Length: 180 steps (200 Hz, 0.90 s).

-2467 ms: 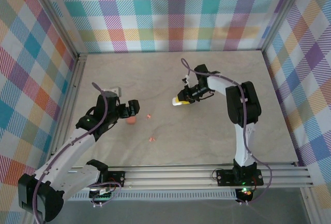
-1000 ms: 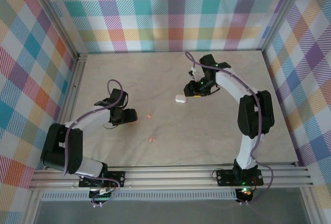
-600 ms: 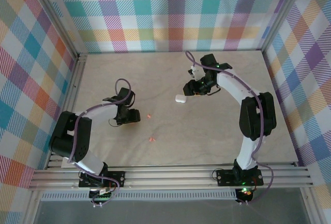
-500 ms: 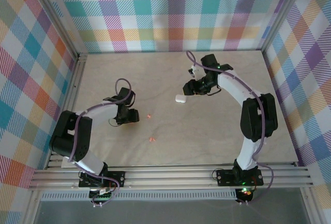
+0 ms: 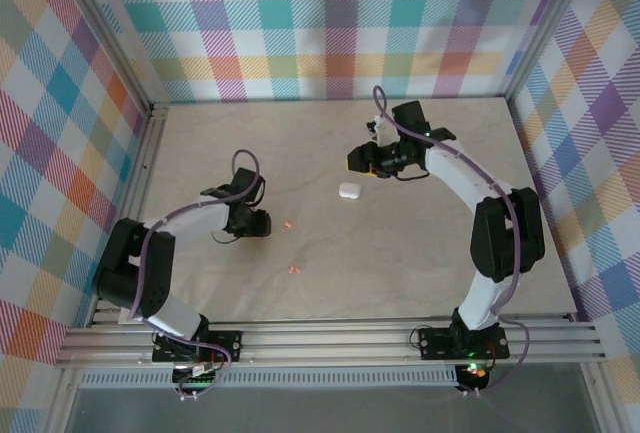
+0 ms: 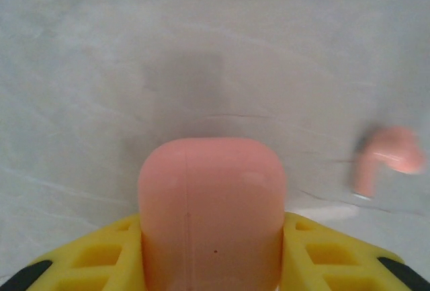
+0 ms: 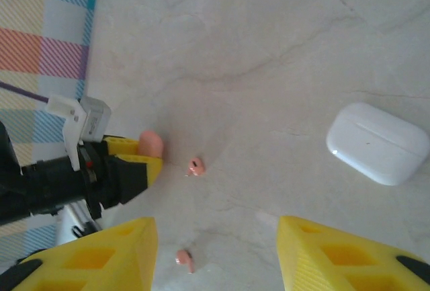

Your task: Insert wireless bluetooth earbuds into charging case

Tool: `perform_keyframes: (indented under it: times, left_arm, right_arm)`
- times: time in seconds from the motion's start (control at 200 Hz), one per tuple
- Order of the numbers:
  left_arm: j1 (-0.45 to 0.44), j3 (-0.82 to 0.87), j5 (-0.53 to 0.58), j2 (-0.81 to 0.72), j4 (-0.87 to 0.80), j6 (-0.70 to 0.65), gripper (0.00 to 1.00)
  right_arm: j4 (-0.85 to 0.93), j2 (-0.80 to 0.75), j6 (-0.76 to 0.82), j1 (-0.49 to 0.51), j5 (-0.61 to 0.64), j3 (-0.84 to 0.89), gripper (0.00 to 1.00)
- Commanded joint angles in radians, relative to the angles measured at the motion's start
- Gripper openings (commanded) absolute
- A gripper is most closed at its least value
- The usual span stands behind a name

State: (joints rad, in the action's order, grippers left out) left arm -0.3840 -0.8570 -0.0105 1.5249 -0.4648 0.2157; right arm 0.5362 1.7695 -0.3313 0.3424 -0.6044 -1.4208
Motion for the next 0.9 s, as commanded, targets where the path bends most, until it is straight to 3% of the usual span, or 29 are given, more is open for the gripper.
perform_keyframes:
  times: [0.0,0.275,0.425,0.895]
  left_arm:
    - [-0.022,-0.013,-0.059,-0.097,0.017,-0.086,0.22]
    - [-0.088,-0.047,-0.309,-0.213,0.087,-0.298,0.20]
    - [-0.130,-0.128,-0.396,-0.207,0.061,-0.402,0.19]
    - [-0.193,-0.210,-0.446,-0.268,0.082,-0.475,0.19]
  right_arm:
    - [-0.031,-0.044,-0.089,0.003,-0.106,0.016,0.50]
    - [-0.032,-0.103,-0.121,0.024,-0.270,0.072,0.51]
    - [0.027,-0.103,-0.087,0.080,-0.293,0.062,0.52]
    - [0.104,-0.113,0.007,0.107,-0.416,0.049,0.53]
